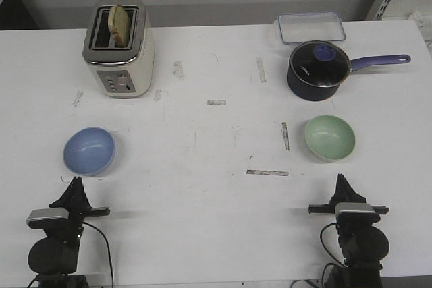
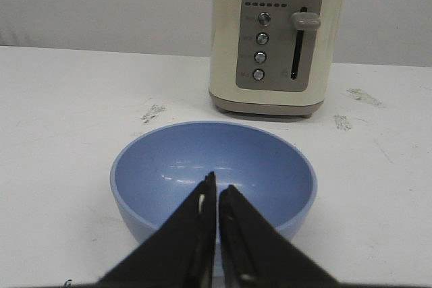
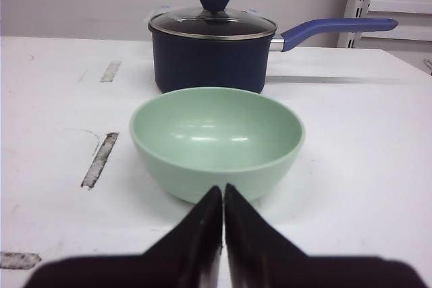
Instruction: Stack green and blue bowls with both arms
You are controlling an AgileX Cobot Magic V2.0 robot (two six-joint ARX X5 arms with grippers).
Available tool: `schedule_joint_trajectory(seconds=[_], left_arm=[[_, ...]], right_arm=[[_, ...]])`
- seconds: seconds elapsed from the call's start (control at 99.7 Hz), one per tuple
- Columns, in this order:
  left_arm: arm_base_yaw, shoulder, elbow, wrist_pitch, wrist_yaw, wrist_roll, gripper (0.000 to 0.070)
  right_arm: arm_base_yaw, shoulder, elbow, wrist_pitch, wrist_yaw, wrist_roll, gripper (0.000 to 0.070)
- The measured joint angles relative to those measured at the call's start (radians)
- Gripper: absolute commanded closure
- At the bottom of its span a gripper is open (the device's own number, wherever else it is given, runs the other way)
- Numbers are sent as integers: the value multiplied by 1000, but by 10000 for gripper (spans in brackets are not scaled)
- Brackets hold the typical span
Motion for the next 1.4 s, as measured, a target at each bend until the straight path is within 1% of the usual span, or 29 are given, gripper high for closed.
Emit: schedule_joint_trajectory(seconds=[0.592,0.692,0.862,0.953,1.063,1.203,1.303,1.404], left_arm=[[0,0,0,0,0,-4,699],[0,0,0,0,13,-4,699],[0,0,0,0,21,-3,699],[0,0,0,0,45,-3,699],[0,0,0,0,54,-1,699],[0,0,0,0,54,-1,699],[0,0,0,0,54,-1,699],[0,0,0,0,54,-1,699]], right_arm=[[0,0,0,0,0,0,700],[0,0,0,6,0,0,700],[0,0,0,72,-1,0,700],[0,0,0,110,0,0,700],[0,0,0,164,1,1,700],[0,0,2,217,52,24,700],[0,6,58,197,57,37,700],[0,60,192,196,56,37,700]])
